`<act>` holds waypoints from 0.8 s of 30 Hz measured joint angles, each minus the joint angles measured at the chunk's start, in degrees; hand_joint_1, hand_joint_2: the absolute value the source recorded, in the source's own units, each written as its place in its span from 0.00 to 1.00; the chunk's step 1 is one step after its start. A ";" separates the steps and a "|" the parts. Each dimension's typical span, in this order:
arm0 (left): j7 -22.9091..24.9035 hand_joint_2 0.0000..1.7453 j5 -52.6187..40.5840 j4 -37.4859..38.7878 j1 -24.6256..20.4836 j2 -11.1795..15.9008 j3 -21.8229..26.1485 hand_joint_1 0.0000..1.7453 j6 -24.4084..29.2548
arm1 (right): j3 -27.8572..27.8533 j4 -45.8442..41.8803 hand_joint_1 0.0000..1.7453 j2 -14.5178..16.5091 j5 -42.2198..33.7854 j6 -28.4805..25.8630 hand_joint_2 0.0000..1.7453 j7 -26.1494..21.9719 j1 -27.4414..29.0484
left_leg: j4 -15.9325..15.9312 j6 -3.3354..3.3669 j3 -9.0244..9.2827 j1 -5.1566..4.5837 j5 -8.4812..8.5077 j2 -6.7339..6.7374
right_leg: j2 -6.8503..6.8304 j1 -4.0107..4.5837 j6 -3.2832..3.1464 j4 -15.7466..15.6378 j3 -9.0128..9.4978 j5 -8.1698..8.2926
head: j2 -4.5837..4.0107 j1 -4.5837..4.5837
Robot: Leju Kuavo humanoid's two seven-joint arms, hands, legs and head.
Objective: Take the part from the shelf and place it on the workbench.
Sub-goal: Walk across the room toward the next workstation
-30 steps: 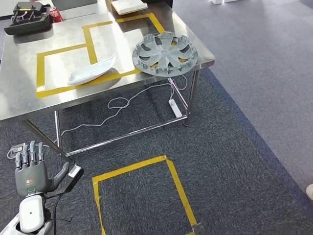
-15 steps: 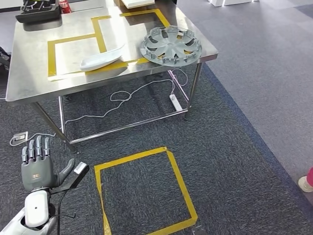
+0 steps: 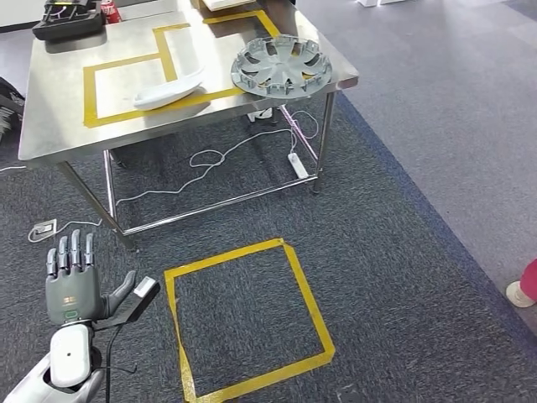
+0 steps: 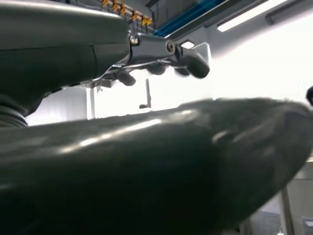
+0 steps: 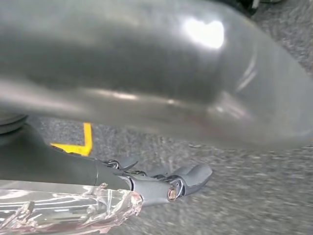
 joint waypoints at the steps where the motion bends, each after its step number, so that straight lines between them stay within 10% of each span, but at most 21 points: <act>1: 0.01 0.00 0.00 0.03 -0.02 -0.02 -0.03 0.00 0.00 | 0.00 0.01 0.00 -0.03 0.00 0.02 0.00 0.00 0.02 | 3.32 -0.25 -0.87 0.03 -3.42 0.01 | -0.03 0.01 -0.21 0.03 -0.78 0.78 | 0.00 -0.10; 3: 0.01 0.00 0.00 0.09 -0.09 -0.05 -0.10 0.00 0.00 | 0.00 0.01 0.00 -0.04 0.01 0.04 0.00 -0.01 0.07 | 10.81 -0.61 -2.21 0.05 -7.49 0.01 | -0.05 0.01 -0.28 0.09 -2.75 2.17 | 0.01 -0.15; 5: 0.04 0.00 0.00 0.16 -0.10 -0.08 -0.19 0.00 0.00 | 0.00 0.01 0.00 -0.06 0.01 0.07 0.00 -0.01 0.13 | 14.06 -0.74 -1.47 0.06 -5.44 0.01 | -0.12 0.01 -0.13 0.14 -4.71 3.52 | 0.01 -0.15; 7: 0.09 0.00 0.00 0.20 -0.21 -0.09 -0.23 0.00 0.00 | 0.00 0.01 0.00 -0.08 0.01 0.10 0.00 -0.03 0.16 | 10.39 -0.62 2.54 0.07 -2.03 0.02 | -0.20 -0.01 0.22 0.23 -6.34 4.85 | 0.01 -0.15; 10: 0.11 0.00 0.00 0.20 -0.77 -0.15 -0.31 0.00 0.01 | 0.00 0.02 0.00 -0.09 0.01 0.12 0.00 -0.14 0.14 | -1.43 0.38 10.88 -0.16 -4.53 0.00 | -0.27 0.21 1.13 0.63 -7.63 6.42 | 0.00 -0.07; 13: 0.14 0.00 0.00 0.26 -0.94 -0.20 -0.51 0.00 0.01 | 0.00 0.03 0.00 -0.16 -0.01 0.13 0.00 -0.24 0.26 | -3.75 1.90 11.68 -0.39 -5.14 0.04 | -0.29 0.04 2.10 0.66 -8.17 7.39 | 0.00 -0.03; 19: 0.15 0.00 0.00 0.56 -1.02 -0.22 -1.05 0.00 0.03 | 0.00 0.03 0.00 -0.30 0.14 0.21 0.00 -0.27 0.45 | -3.66 3.24 9.11 -0.40 -2.64 0.19 | -0.24 -0.14 3.39 17.59 -13.92 -2.70 | 0.01 0.33; 24: 0.16 0.00 0.00 1.02 -1.23 -0.25 -1.40 0.00 0.20 | 0.01 0.03 0.00 -0.33 0.78 0.14 0.00 -0.13 0.22 | -3.41 2.27 7.72 -0.57 -1.48 -0.18 | 0.96 -0.24 2.61 3.36 -2.78 0.70 | 0.00 0.28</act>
